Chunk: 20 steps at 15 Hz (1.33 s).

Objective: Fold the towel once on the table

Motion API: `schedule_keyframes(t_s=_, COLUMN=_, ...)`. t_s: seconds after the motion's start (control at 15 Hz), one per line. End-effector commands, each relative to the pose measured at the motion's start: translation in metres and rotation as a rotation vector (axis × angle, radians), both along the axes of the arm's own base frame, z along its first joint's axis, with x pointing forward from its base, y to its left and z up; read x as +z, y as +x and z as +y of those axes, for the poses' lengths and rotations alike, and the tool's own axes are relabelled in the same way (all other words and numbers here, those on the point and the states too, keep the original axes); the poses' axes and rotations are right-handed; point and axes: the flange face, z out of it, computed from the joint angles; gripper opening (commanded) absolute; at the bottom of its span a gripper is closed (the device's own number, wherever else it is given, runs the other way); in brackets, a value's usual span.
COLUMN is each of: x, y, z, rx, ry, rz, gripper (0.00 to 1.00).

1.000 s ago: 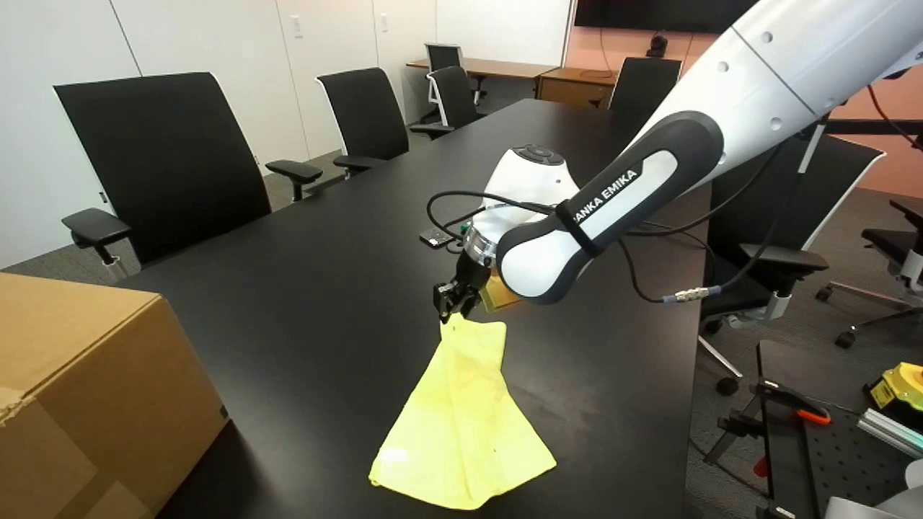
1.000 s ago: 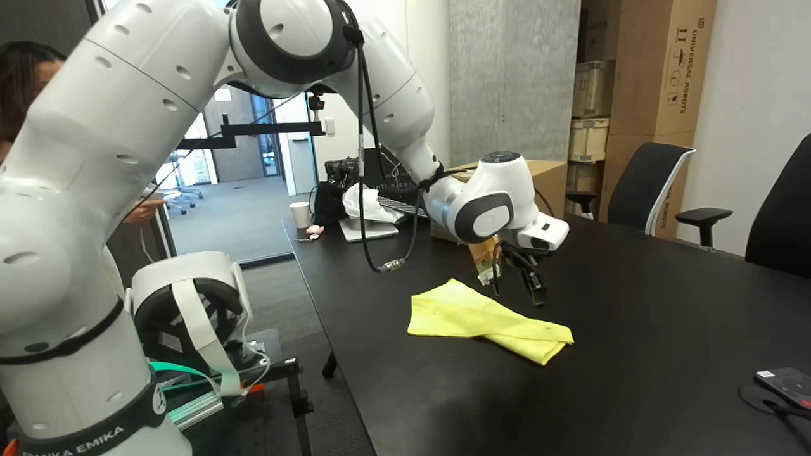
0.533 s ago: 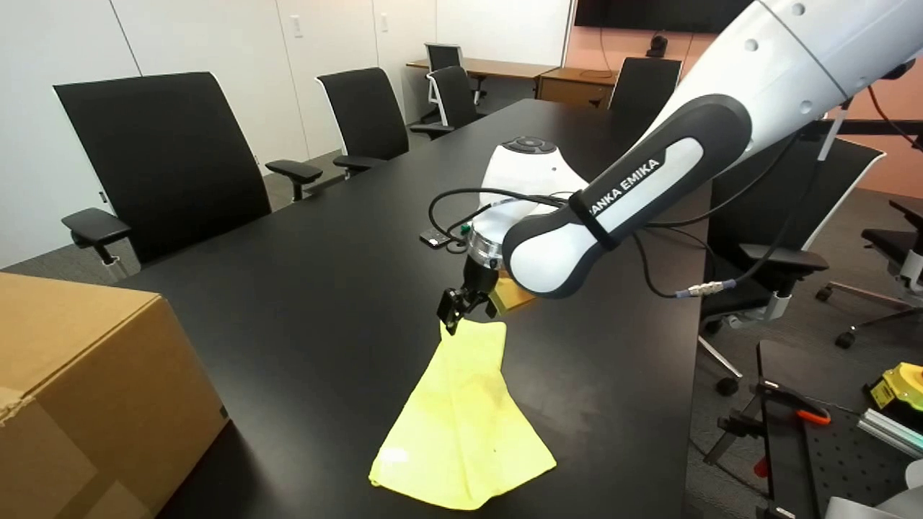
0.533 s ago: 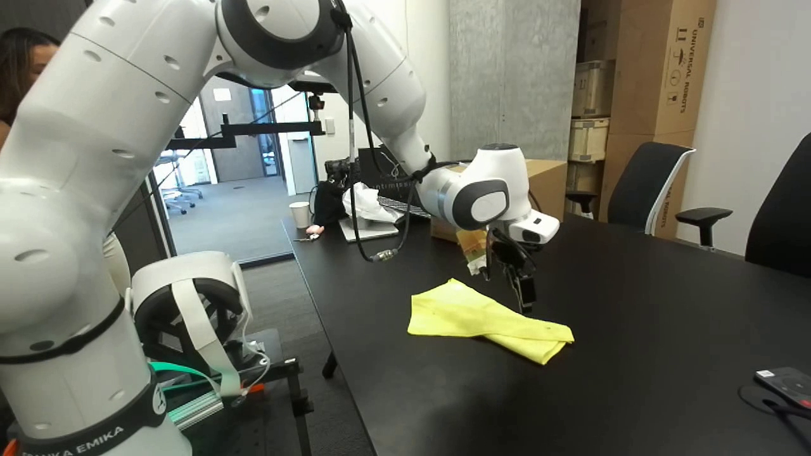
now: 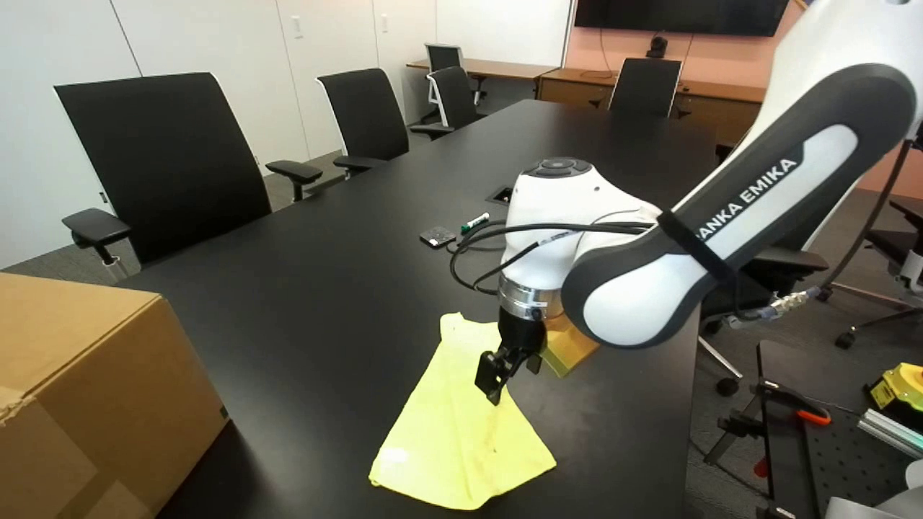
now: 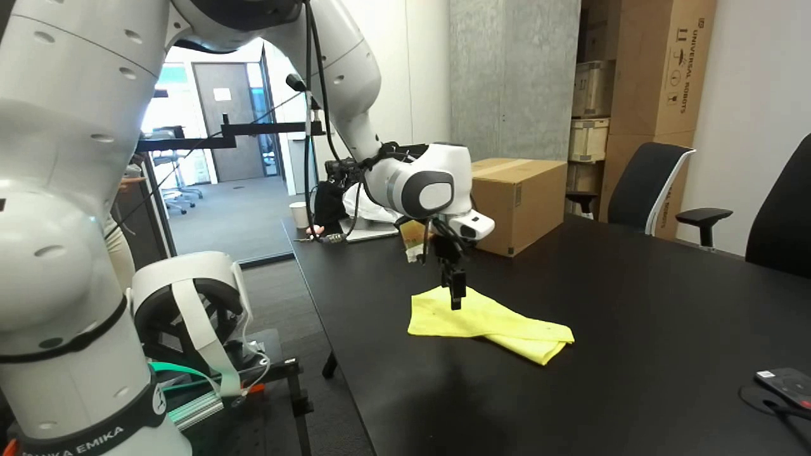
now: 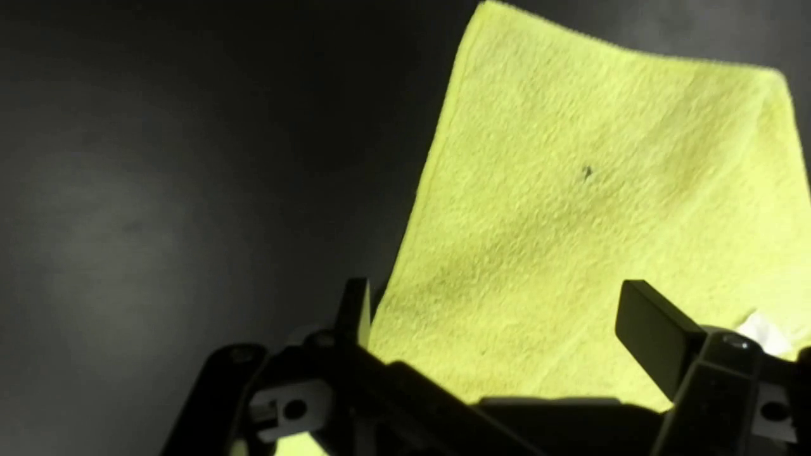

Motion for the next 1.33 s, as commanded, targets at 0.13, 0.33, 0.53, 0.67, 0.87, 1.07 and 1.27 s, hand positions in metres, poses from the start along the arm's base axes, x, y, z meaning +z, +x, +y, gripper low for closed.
schedule_keyframes(t_s=0.13, x=-0.007, y=-0.033, z=0.054, rx=0.111, ry=0.02, rz=0.036, gripper=1.0)
schedule_keyframes(t_s=0.33, x=-0.019, y=-0.045, z=0.067, rx=0.142, ry=0.024, rz=0.066, gripper=1.0)
schedule_keyframes(t_s=0.53, x=-0.032, y=-0.053, z=0.066, rx=0.152, ry=0.013, rz=0.086, gripper=1.0)
schedule_keyframes(t_s=0.67, x=-0.042, y=-0.055, z=0.062, rx=0.158, ry=0.009, rz=0.096, gripper=1.0)
schedule_keyframes(t_s=0.87, x=-0.053, y=-0.052, z=0.058, rx=0.173, ry=-0.024, rz=0.07, gripper=1.0)
schedule_keyframes(t_s=1.07, x=-0.061, y=-0.049, z=0.051, rx=0.191, ry=-0.044, rz=0.05, gripper=1.0)
schedule_keyframes(t_s=1.27, x=-0.067, y=-0.05, z=0.048, rx=0.192, ry=-0.038, rz=0.054, gripper=1.0)
